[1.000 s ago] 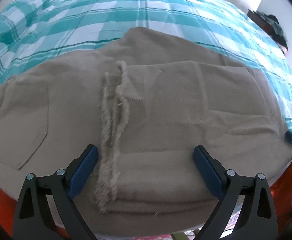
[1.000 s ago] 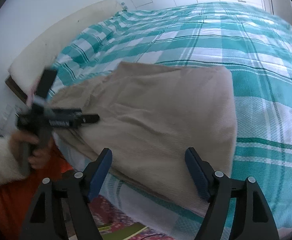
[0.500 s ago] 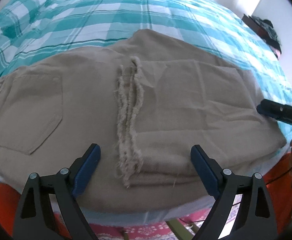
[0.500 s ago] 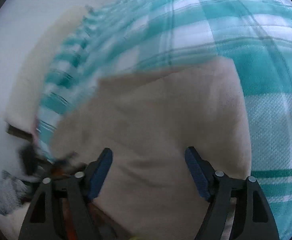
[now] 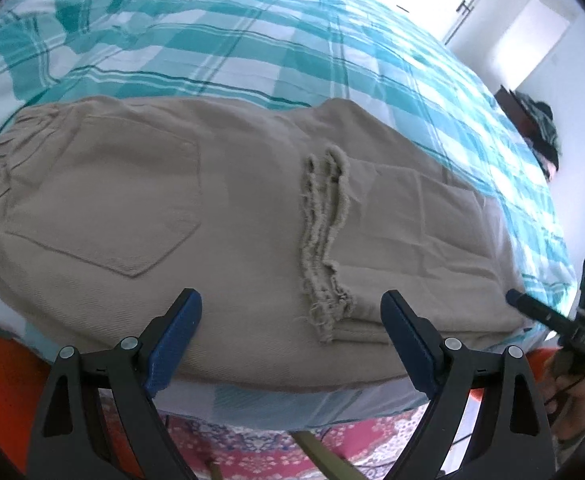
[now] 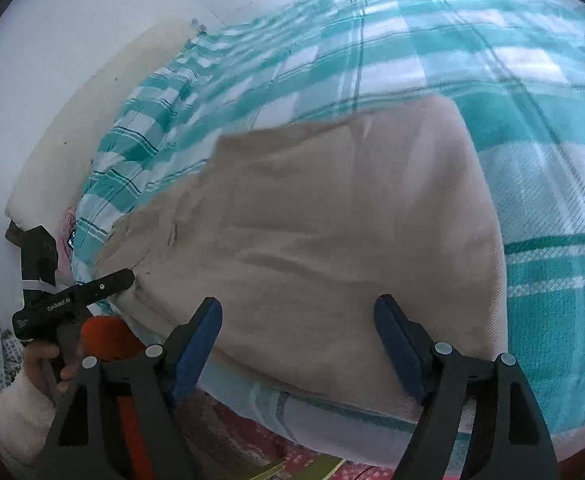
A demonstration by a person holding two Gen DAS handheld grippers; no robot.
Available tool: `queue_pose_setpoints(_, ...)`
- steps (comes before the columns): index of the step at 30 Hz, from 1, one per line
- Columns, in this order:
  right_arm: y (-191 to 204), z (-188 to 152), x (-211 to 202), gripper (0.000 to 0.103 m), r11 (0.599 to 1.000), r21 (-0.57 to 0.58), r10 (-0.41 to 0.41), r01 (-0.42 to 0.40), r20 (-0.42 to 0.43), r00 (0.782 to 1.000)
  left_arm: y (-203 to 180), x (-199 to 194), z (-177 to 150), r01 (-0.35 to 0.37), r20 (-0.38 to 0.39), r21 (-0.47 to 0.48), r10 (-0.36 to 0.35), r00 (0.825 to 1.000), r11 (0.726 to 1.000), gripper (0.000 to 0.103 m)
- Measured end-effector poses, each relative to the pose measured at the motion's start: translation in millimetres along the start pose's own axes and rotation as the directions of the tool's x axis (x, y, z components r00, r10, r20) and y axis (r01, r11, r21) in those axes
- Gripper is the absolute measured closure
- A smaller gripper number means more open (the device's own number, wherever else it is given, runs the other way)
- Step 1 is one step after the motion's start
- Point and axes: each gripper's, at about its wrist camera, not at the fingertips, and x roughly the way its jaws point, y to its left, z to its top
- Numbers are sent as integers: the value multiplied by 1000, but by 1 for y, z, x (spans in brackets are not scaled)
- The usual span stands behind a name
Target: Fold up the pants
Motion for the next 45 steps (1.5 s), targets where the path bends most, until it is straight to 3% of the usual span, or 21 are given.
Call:
queue_pose_setpoints(2,1,8,-9,25,1000,18,5,-5,7,1000,8,-5,0,12,9,-26,-12,1000,1000,11)
queue_pose_setpoints(7,1,14,-44,25,999,24,-26,22,156,987,19,-15,2,12,37,-50,-10,999,999,11)
queue_pose_setpoints(13,-8,23,-80,25,987,4,-155,160,267,951,38,-18,15,-32,27,-77,34,999,997,11)
queue_pose_setpoints(16,-16,33,-89,25,984,24,-177,178,291,940,52,-18,20,-76,-1,-85,77,997,993,11)
queue_pose_setpoints(20,-14,36,-76,25,986,8,-162,166,267,950,83,-43,26,-129,36,-128,134,990,983,11)
queue_pose_setpoints(23,-9,34,-61,25,989,-14,-137,145,234,963,134,-75,29,-89,103,-293,124,987,952,11)
queue_pose_setpoints(28,-2,28,-44,25,993,-36,-107,116,188,976,207,-96,22,66,171,-533,32,985,844,13)
queue_pose_setpoints(32,2,24,-42,25,993,-51,-100,111,175,979,227,-89,12,179,207,-615,-63,976,768,33)
queue_pose_setpoints(35,5,21,-42,25,992,-60,-96,108,168,981,223,-74,9,175,180,-620,-79,981,765,41)
queue_pose_setpoints(45,4,14,-47,25,993,-55,-96,107,169,981,223,-47,5,114,130,-635,-40,991,764,38)
